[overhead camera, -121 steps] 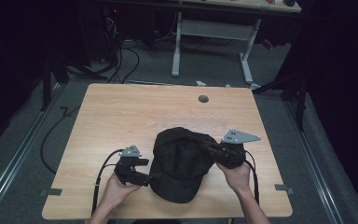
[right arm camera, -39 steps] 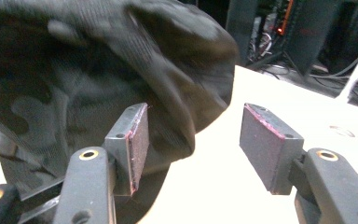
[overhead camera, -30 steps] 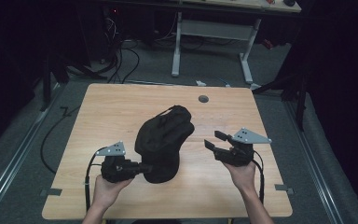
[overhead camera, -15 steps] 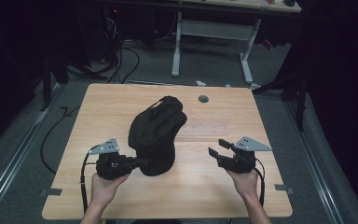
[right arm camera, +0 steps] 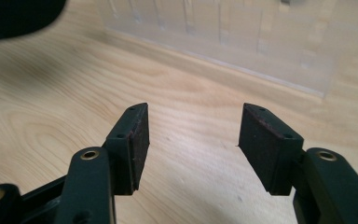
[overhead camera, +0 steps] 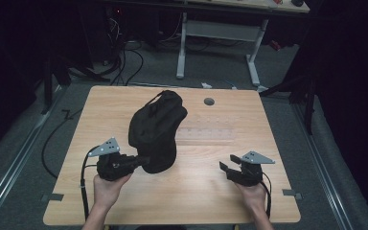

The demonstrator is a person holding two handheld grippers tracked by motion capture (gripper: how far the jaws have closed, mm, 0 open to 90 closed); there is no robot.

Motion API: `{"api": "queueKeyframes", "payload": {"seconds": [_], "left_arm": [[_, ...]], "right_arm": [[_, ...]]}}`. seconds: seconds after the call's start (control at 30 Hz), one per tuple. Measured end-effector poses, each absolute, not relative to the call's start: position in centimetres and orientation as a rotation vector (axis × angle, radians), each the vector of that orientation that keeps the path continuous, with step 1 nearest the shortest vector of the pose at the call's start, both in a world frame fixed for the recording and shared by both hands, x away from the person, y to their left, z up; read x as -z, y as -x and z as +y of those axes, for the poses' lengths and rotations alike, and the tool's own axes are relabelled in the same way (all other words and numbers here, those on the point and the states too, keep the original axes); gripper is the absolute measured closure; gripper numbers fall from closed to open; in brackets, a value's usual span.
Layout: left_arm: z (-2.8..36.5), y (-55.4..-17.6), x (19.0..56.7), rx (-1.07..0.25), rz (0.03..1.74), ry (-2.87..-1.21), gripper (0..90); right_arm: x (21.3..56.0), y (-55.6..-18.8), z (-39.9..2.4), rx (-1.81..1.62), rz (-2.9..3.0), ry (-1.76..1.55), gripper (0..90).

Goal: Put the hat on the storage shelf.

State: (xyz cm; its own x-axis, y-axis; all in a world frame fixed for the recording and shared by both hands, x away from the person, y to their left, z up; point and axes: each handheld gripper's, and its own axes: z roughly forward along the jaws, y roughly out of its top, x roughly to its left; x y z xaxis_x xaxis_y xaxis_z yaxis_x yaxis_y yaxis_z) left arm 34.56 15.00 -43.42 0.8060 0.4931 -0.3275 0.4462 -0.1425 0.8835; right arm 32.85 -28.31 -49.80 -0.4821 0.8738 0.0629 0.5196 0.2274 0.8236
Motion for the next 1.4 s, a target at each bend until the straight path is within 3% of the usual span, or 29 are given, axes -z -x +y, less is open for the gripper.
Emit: {"api": "queueKeyframes", "payload": {"seconds": [0.53,1.4], "left_arm": [[14.4,-35.6,42.2,-0.121,0.732,-1.755,86.2],[13.0,-38.8,40.3,-0.223,0.759,-1.729,86.2]], "right_arm": [[52.9,-33.1,-28.8,-0.954,2.089,-1.375,42.1],[53.1,-33.5,-28.3,-0.894,2.117,-1.389,35.7]]}}
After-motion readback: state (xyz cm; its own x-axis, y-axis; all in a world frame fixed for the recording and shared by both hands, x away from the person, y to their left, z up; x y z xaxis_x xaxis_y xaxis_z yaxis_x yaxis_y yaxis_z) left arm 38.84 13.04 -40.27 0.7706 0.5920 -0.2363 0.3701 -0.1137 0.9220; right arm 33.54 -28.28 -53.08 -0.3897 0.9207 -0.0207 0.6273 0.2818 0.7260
